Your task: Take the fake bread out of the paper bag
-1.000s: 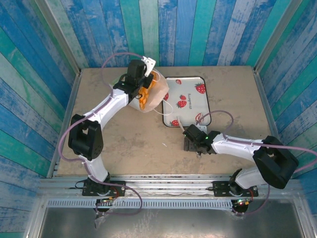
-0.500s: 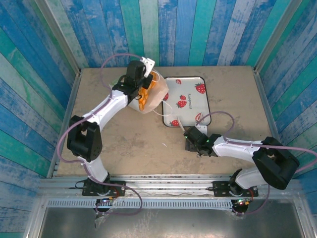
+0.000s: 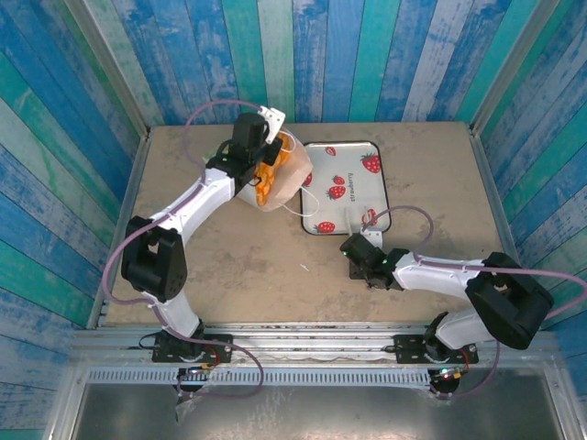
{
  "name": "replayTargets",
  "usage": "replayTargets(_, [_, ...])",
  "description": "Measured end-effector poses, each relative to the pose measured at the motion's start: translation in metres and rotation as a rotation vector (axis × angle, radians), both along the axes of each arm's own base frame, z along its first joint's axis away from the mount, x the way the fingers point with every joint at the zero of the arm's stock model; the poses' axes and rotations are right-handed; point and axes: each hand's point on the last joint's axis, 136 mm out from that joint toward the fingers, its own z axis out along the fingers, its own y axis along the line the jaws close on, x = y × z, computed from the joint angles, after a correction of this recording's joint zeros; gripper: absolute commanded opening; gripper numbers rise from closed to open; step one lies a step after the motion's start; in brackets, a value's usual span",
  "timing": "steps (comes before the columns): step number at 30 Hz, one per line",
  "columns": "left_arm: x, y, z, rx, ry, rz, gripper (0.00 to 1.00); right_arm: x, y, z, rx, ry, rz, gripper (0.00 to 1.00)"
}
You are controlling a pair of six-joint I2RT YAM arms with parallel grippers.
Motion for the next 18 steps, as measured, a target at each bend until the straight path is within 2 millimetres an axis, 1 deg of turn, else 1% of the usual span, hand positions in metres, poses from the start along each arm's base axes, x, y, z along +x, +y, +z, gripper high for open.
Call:
replayTargets(3, [-0.002,-0.001,-0.001,-0.003,0.003,-0.008,0.00,-0.005,-0.001,0.004,0.001,0.014,0.010,0.34])
replayTargets(6, [-0.004,-0.002,-0.001,-0.006,0.008,-0.018,0.00,-0.007,-0.002,0.018,0.014,0.008,0.013,0.29])
replayTargets(7, [-0.006,-0.002,-0.002,-0.006,0.011,-0.022,0.00,-0.006,-0.002,0.026,0.025,-0.003,0.013,0.25])
replayTargets(9, [-0.008,-0.002,-0.002,-0.010,0.018,-0.029,0.00,-0.003,0.001,0.043,0.052,-0.031,0.016,0.21])
replayTargets(13, [-0.014,-0.002,0.001,-0.034,0.026,-0.029,0.00,0.005,0.010,0.086,0.129,-0.115,0.039,0.17])
replayTargets(15, [-0.018,-0.001,0.003,-0.050,0.028,-0.027,0.00,0.009,0.015,0.106,0.163,-0.152,0.063,0.17])
replayTargets(17, [-0.019,-0.001,0.007,-0.068,0.027,-0.024,0.00,0.011,0.022,0.123,0.198,-0.179,0.098,0.11])
replayTargets(18, [-0.020,-0.001,0.008,-0.079,0.027,-0.021,0.00,0.011,0.027,0.133,0.217,-0.189,0.122,0.11])
